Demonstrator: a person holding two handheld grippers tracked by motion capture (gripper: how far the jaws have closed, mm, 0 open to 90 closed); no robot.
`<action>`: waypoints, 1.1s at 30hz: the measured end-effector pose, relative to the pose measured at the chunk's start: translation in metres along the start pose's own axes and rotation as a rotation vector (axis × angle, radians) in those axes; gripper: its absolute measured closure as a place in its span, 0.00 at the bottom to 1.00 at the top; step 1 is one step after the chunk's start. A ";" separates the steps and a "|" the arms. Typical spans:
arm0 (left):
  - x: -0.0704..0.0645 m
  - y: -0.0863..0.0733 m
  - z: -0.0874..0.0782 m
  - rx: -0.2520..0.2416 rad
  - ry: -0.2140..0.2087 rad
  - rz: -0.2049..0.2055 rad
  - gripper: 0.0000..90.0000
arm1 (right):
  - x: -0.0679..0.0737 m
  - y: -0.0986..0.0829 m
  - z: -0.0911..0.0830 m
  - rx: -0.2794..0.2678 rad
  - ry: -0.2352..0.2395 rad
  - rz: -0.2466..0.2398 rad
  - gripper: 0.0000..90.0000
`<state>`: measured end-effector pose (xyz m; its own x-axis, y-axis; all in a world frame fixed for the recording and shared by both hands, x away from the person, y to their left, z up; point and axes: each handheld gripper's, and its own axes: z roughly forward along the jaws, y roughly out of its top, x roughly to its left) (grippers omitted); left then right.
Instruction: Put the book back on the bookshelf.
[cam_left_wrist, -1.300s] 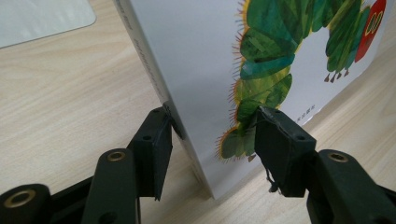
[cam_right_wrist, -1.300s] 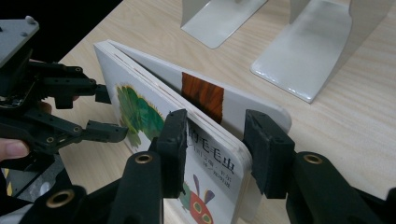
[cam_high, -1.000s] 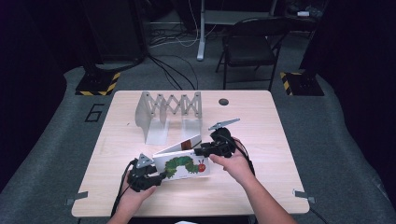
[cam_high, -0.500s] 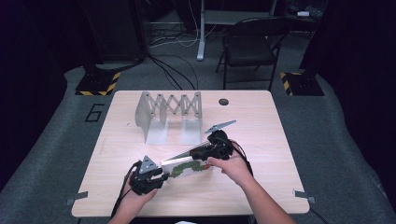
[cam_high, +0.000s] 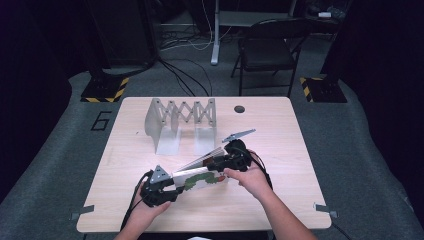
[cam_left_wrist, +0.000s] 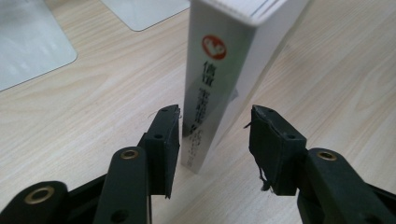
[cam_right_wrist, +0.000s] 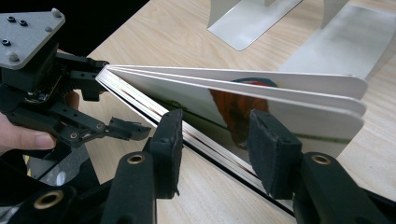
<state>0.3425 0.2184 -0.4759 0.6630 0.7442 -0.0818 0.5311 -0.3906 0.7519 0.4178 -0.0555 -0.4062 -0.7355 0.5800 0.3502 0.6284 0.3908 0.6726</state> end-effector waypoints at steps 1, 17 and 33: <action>0.000 0.001 0.000 0.005 -0.004 0.005 0.56 | 0.000 -0.001 -0.001 0.002 -0.001 0.008 0.61; 0.002 0.030 0.001 -0.028 -0.077 0.045 0.53 | -0.009 -0.017 -0.026 -0.061 -0.056 0.065 0.58; -0.003 0.056 0.012 -0.022 -0.120 0.107 0.52 | -0.021 -0.037 -0.046 -0.084 -0.114 0.134 0.58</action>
<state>0.3765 0.1883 -0.4415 0.7741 0.6284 -0.0767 0.4432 -0.4513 0.7745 0.3980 -0.1149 -0.4086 -0.6105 0.7018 0.3671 0.6916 0.2466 0.6789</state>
